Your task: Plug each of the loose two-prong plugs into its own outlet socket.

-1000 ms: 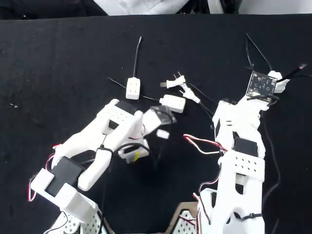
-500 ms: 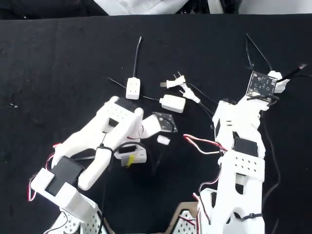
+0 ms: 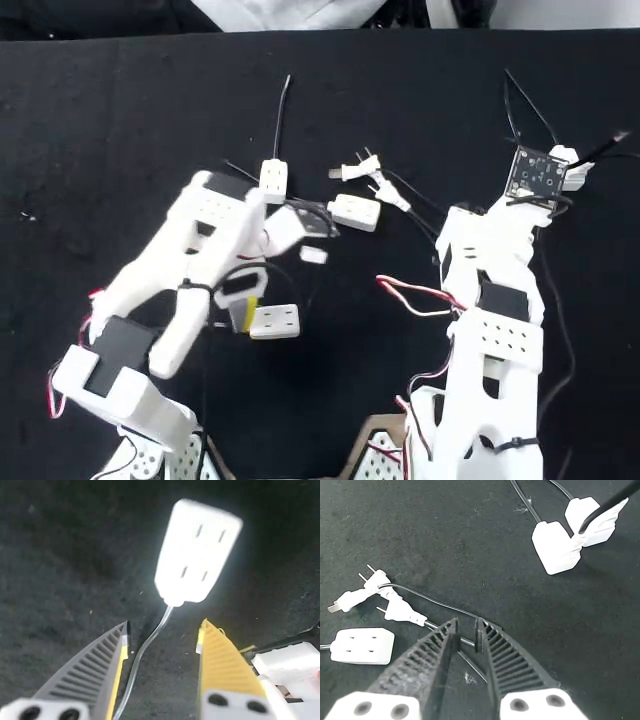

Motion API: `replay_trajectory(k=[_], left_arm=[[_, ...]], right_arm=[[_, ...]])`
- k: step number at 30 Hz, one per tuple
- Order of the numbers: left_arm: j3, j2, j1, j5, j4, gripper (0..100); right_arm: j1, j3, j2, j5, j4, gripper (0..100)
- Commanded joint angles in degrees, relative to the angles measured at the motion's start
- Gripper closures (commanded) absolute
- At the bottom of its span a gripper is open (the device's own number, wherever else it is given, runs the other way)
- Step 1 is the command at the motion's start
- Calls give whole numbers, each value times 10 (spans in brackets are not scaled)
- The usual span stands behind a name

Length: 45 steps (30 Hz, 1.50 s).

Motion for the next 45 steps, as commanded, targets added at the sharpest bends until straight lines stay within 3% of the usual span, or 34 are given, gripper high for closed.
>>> replay_trajectory(k=[1,8,14,20,24,29,36,45], left_arm=[[25,-8,-27,10,-36,780],[131,-25,-51,44,-152,780],[193,-145,-80,76,-165,781],[273,-272,-82,85,-169,929],[309,-325,-78,126,-175,893],[356,-330,-71,204,-259,810],[396,-299,-72,339,-381,971],[368,-358,-68,347,-256,970]], right_arm=[[6,-32,1,-5,-9,946],[6,-31,2,-5,-9,946],[-12,-29,2,-2,-9,946],[-17,-25,2,-2,-9,946],[-25,-24,2,-1,-9,946],[-25,-24,2,-1,-9,946],[-25,-17,2,-1,-12,946],[-25,-17,2,-1,-12,946]])
